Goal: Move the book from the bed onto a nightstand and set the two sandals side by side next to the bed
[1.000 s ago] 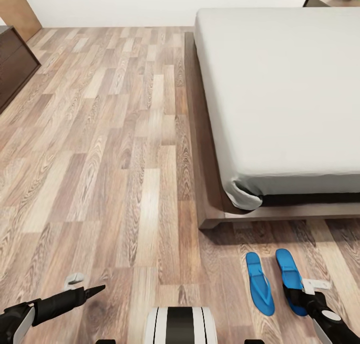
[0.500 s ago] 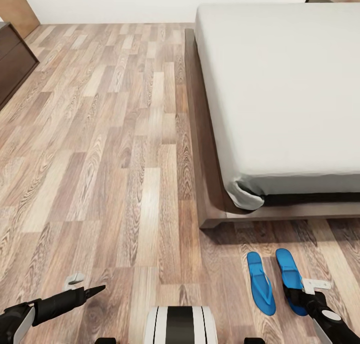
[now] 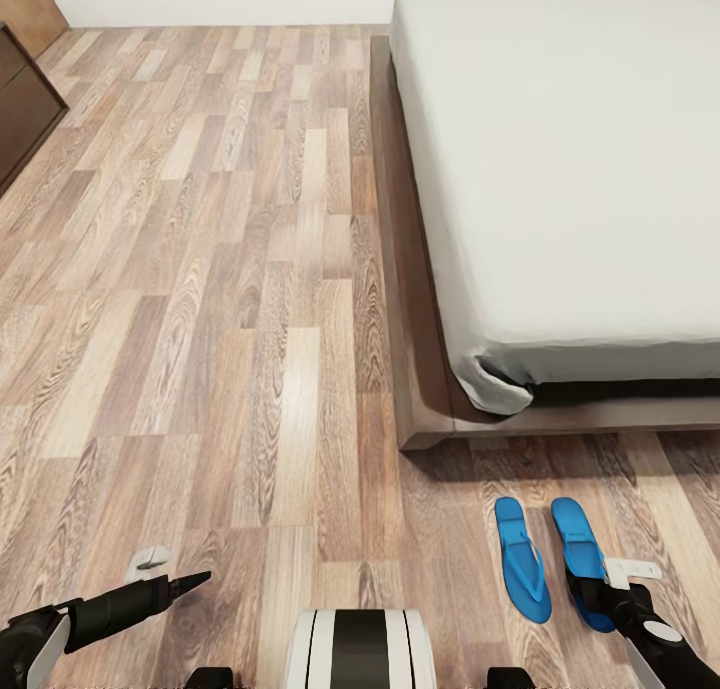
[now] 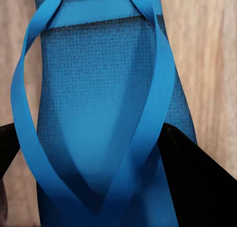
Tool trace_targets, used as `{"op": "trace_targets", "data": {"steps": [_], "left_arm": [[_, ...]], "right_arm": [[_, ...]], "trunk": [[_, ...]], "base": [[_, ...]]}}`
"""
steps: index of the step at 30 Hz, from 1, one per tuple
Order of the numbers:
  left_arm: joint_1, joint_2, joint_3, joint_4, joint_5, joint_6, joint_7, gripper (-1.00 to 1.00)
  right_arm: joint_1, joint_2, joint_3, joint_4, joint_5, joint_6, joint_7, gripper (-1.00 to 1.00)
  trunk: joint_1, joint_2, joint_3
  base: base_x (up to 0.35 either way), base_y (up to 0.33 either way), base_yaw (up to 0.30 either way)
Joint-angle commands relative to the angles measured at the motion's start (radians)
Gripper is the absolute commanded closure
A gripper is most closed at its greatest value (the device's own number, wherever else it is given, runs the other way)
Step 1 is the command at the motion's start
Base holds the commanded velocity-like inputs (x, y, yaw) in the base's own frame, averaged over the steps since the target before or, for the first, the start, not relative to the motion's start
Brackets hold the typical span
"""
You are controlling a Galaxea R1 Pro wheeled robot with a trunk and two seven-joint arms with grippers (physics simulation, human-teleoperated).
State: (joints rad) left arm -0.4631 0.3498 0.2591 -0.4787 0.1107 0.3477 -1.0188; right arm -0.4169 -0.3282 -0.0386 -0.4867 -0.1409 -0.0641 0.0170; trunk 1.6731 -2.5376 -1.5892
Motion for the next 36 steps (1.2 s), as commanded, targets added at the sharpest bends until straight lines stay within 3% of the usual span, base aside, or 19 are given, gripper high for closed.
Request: {"op": "trace_targets", "data": {"steps": [1, 3, 7, 11, 17, 36], "left_arm": [[0.0, 0.0, 0.002, 0.0, 0.004, 0.01, -0.003, -1.0], [0.0, 0.0, 0.002, 0.0, 0.004, 0.01, -0.003, -1.0], [-0.001, 0.0, 0.002, 0.0, 0.004, 0.01, -0.003, -1.0], [0.0, 0.0, 0.002, 0.0, 0.004, 0.01, -0.003, -1.0], [-0.001, 0.0, 0.002, 0.0, 0.004, 0.01, -0.003, -1.0], [-0.001, 0.0, 0.002, 0.0, 0.004, 0.01, -0.004, -1.0]], "right_arm": [[0.0, 0.0, 0.0, 0.0, -0.011, -0.003, 0.001, 1.0], [0.0, 0.0, 0.0, 0.001, -0.012, -0.01, 0.001, 1.0], [0.0, 0.0, 0.0, 0.006, -0.015, -0.125, 0.001, 1.0], [0.0, 0.0, 0.001, 0.007, -0.015, -0.174, 0.001, 1.0], [0.0, 0.0, 0.001, 0.007, -0.016, -0.179, 0.002, 1.0], [0.0, 0.0, 0.001, 0.007, -0.016, -0.18, 0.002, 1.0]], "trunk": [[0.0, 0.0, -0.001], [0.0, 0.0, -0.001], [0.0, 0.0, -0.001], [0.0, 0.0, -0.001], [0.0, 0.0, -0.001], [0.008, -0.004, -0.07]], "base": [[0.0, 0.0, 0.0], [0.0, 0.0, 0.0], [0.0, 0.0, 0.0], [0.0, 0.0, 0.0], [0.0, 0.0, 0.0], [0.0, 0.0, 0.0]]}}
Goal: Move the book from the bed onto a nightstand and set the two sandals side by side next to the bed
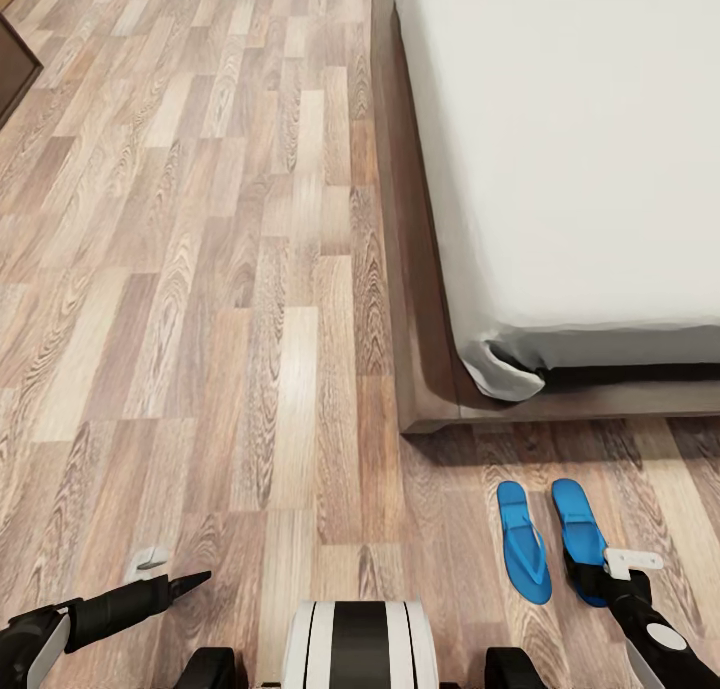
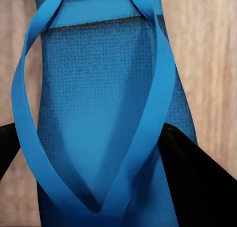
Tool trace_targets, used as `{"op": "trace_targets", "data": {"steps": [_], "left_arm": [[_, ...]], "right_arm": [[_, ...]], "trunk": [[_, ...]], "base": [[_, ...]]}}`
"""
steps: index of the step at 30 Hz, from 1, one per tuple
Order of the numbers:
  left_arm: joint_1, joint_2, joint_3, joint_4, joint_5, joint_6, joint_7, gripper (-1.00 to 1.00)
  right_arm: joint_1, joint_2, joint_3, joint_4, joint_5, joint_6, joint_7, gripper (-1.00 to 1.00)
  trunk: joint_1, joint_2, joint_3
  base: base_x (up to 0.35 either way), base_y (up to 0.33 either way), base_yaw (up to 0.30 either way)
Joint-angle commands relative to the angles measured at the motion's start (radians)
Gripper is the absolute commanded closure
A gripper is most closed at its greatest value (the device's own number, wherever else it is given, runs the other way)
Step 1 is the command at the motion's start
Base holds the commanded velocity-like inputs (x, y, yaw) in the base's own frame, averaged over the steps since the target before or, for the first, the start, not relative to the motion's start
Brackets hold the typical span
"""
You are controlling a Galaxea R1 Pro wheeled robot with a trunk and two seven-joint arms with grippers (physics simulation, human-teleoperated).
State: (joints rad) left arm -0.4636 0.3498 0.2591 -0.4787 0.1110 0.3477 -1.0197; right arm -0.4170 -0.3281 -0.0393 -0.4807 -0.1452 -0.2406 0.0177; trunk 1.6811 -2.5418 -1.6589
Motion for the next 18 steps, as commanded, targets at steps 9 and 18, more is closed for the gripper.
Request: {"op": "trace_targets", "data": {"steps": [9, 18], "left_arm": [[0.0, 0.0, 0.002, 0.0, 0.004, 0.01, -0.003, -1.0], [0.0, 0.0, 0.002, 0.0, 0.004, 0.01, -0.003, -1.0]], "right_arm": [[0.001, 0.0, 0.001, 0.001, -0.016, -0.016, 0.003, 1.0], [0.002, 0.0, 0.001, 0.002, -0.017, -0.041, 0.007, 1.0]], "trunk": [[0.0, 0.0, 0.0], [0.0, 0.0, 0.0]], "base": [[0.0, 0.0, 0.0], [0.0, 0.0, 0.0]]}}
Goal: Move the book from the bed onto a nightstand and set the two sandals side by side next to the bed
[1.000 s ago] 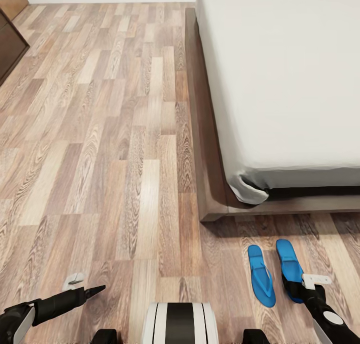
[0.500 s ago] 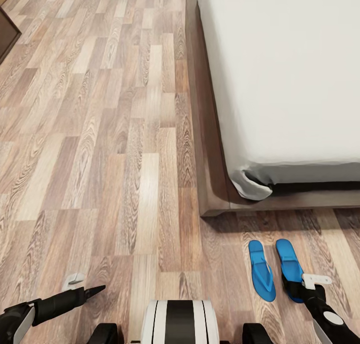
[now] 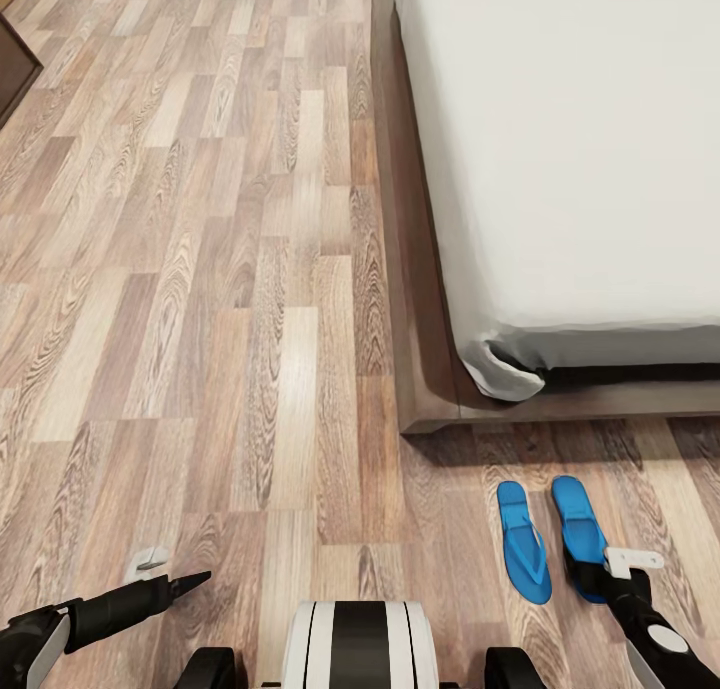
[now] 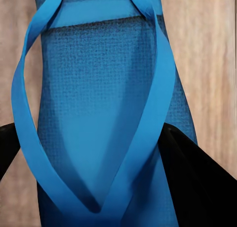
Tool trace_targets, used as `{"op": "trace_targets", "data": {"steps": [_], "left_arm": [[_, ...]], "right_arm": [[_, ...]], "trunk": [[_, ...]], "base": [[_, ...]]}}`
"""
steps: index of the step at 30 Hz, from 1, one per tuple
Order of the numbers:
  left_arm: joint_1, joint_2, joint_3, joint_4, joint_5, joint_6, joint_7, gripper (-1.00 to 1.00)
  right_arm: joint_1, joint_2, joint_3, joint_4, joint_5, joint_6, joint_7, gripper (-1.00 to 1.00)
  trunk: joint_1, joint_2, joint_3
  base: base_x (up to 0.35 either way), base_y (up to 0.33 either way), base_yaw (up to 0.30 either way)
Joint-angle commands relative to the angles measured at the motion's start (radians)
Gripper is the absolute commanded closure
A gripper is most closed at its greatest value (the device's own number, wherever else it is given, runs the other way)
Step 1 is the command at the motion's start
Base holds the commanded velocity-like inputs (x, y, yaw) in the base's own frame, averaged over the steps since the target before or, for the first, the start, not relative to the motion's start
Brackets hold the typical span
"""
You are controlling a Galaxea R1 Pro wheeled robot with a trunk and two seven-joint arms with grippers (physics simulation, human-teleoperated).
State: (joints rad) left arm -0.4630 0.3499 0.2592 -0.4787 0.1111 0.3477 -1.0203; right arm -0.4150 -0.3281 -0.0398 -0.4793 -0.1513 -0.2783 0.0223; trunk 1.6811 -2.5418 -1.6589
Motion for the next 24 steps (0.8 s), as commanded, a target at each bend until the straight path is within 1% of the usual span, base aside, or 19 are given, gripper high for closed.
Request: {"op": "trace_targets", "data": {"steps": [1, 4, 6, 16, 24], "left_arm": [[0.0, 0.0, 0.002, 0.0, 0.004, 0.01, -0.003, -1.0], [0.0, 0.0, 0.002, 0.0, 0.005, 0.01, -0.003, -1.0], [-0.001, 0.0, 0.002, 0.0, 0.005, 0.01, -0.003, -1.0], [0.0, 0.0, 0.002, 0.0, 0.005, 0.01, -0.003, -1.0], [0.0, 0.0, 0.002, 0.0, 0.005, 0.01, -0.003, -1.0]], "right_arm": [[0.0, 0.0, 0.001, 0.001, -0.012, -0.019, 0.002, 1.0], [0.001, 0.0, 0.001, 0.001, -0.014, -0.07, 0.002, 1.0], [0.001, 0.0, 0.0, 0.001, -0.014, -0.09, 0.003, 1.0], [0.001, 0.0, 0.001, 0.001, -0.008, -0.099, 0.004, 1.0], [0.001, 0.0, 0.001, 0.0, -0.007, -0.099, 0.004, 1.0]], "trunk": [[0.0, 0.0, 0.0], [0.0, 0.0, 0.0], [0.0, 0.0, 0.0], [0.0, 0.0, 0.0], [0.003, -0.002, -0.031]], "base": [[0.0, 0.0, 0.0], [0.0, 0.0, 0.0], [0.0, 0.0, 0.0], [0.0, 0.0, 0.0], [0.0, 0.0, 0.0]]}}
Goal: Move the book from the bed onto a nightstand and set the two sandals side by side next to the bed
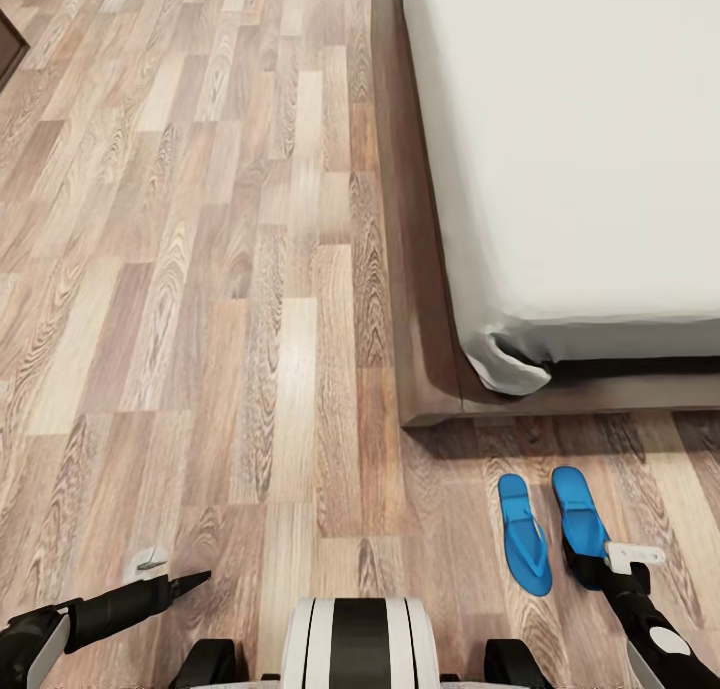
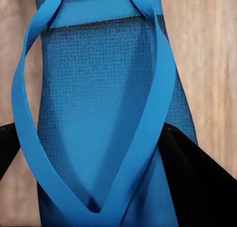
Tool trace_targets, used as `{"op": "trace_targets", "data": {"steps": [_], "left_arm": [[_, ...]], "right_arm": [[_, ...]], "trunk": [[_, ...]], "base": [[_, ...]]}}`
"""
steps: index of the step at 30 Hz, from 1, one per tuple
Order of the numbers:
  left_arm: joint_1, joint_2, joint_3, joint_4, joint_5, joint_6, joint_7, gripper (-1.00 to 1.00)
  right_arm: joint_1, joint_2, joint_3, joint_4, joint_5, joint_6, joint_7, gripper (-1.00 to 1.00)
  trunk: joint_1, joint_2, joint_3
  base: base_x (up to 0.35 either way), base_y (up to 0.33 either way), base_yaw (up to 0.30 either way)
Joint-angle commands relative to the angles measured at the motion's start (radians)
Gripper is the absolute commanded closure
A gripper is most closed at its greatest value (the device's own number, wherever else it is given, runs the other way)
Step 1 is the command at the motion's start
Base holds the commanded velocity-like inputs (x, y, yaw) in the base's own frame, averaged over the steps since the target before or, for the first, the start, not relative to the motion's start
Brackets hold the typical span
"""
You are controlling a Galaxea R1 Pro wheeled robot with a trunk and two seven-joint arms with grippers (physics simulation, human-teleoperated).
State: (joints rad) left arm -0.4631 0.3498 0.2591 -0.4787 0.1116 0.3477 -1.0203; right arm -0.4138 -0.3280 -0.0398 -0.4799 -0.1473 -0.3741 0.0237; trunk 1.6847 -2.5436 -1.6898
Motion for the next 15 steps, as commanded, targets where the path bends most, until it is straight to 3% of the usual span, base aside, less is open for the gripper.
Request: {"op": "trace_targets", "data": {"steps": [1, 6, 15], "left_arm": [[0.0, 0.0, 0.002, 0.0, 0.004, 0.01, -0.003, -1.0], [-0.001, 0.0, 0.002, 0.0, 0.005, 0.01, -0.003, -1.0], [-0.001, 0.0, 0.002, 0.0, 0.005, 0.01, -0.003, -1.0]], "right_arm": [[0.0, 0.0, 0.001, 0.0, -0.011, -0.003, 0.002, 1.0], [0.0, 0.0, 0.002, 0.0, -0.01, -0.002, -0.003, 1.0], [0.0, 0.0, 0.003, 0.0, -0.01, -0.002, -0.004, 1.0]], "trunk": [[0.0, 0.0, -0.004], [0.003, -0.002, -0.024], [0.003, -0.002, -0.024]], "base": [[0.0, 0.0, 0.0], [0.0, 0.0, 0.0], [0.0, 0.0, 0.0]]}}
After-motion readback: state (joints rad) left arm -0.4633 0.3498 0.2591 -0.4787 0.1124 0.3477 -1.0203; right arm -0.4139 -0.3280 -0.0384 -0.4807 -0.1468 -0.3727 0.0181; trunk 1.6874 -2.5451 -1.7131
